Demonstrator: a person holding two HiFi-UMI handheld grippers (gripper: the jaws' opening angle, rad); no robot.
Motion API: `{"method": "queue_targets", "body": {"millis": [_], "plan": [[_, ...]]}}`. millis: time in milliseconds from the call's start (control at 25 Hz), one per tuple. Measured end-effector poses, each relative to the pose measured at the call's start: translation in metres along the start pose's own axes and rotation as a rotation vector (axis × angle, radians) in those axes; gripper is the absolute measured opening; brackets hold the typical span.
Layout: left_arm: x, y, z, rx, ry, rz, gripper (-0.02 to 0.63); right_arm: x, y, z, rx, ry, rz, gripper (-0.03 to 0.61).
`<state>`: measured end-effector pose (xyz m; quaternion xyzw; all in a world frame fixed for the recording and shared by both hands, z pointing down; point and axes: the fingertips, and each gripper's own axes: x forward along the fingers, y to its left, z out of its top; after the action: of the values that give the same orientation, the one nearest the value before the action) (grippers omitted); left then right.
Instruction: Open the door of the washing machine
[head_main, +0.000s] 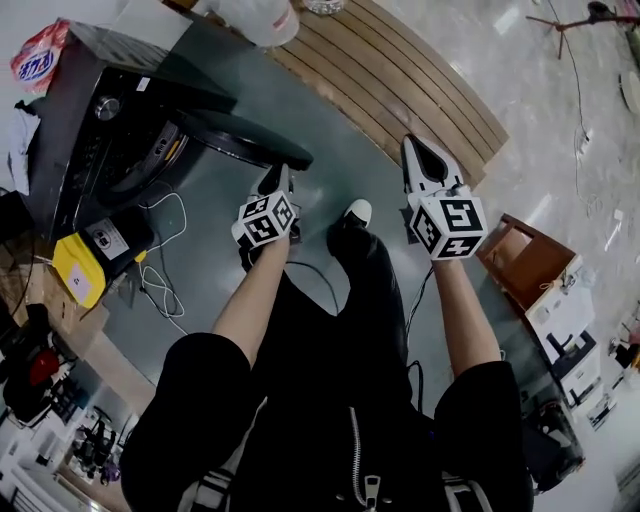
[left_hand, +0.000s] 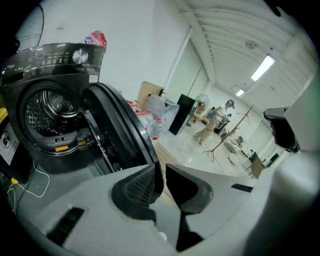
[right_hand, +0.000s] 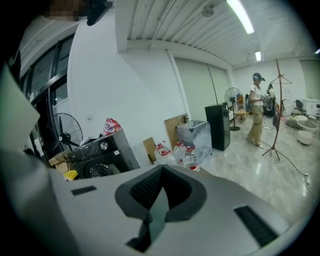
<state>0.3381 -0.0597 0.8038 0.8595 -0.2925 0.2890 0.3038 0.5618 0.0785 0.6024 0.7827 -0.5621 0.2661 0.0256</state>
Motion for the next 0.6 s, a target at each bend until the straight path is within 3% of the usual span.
{"method": "queue_targets", "body": {"millis": [240, 400, 600], "plan": [[-0.054, -0.003, 0.056, 0.091, -0.103, -0.006, 0.018, 0.013, 0.065, 0.037, -0.055, 0.019, 0.131, 0.005], [-0.113, 0.025, 0.080, 0.157, -0.136, 0.016, 0.006, 0.021, 0.147, 0.054, -0.116, 0.033, 0.228, 0.003], [-0.195, 0.085, 0.100, 0.165, -0.164, 0.081, 0.005, 0.023, 0.264, 0.068, -0.186, 0.021, 0.361, 0.003]]}}
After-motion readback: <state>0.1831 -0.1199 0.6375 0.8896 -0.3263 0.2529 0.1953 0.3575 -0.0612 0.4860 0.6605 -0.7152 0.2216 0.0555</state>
